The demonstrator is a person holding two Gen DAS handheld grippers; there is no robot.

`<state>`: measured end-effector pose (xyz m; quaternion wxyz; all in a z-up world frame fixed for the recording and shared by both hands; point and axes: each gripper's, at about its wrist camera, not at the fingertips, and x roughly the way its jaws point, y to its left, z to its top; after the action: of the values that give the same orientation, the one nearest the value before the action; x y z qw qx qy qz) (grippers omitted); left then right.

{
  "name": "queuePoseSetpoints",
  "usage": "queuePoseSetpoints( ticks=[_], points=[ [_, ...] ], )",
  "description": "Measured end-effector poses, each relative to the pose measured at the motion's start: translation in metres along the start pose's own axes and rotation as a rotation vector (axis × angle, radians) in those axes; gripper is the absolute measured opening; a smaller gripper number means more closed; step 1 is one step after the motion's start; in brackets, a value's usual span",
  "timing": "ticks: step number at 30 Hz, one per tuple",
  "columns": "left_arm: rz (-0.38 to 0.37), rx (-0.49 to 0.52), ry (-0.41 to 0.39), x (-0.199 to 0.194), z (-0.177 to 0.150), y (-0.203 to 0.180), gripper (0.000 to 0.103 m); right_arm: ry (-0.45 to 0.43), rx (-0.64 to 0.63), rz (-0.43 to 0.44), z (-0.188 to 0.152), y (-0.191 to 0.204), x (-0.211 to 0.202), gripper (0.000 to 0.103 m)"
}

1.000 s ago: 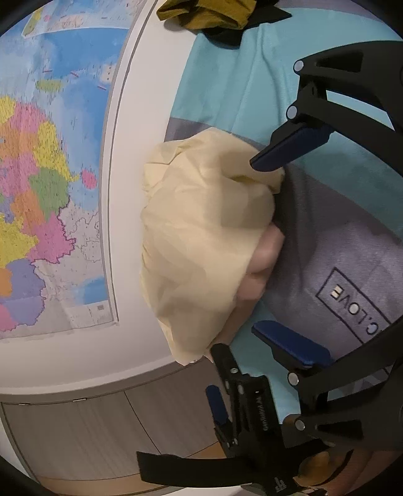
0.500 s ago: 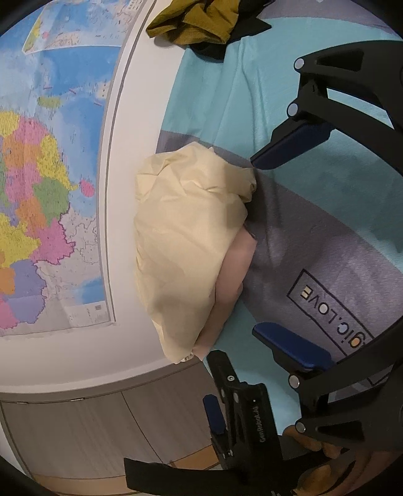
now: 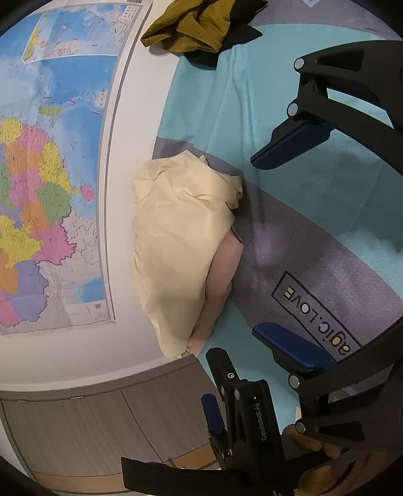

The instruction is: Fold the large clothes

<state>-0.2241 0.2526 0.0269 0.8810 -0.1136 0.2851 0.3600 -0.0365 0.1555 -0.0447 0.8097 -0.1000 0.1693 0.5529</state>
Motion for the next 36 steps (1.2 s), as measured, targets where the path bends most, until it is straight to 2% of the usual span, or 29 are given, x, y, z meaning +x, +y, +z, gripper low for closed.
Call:
queuePoseSetpoints(
  ticks=[36],
  points=[
    [0.006,0.005,-0.014,-0.012,-0.006,-0.004,0.096,-0.018,-0.004,0.003,-0.005,0.006,-0.016,0.097]
  ],
)
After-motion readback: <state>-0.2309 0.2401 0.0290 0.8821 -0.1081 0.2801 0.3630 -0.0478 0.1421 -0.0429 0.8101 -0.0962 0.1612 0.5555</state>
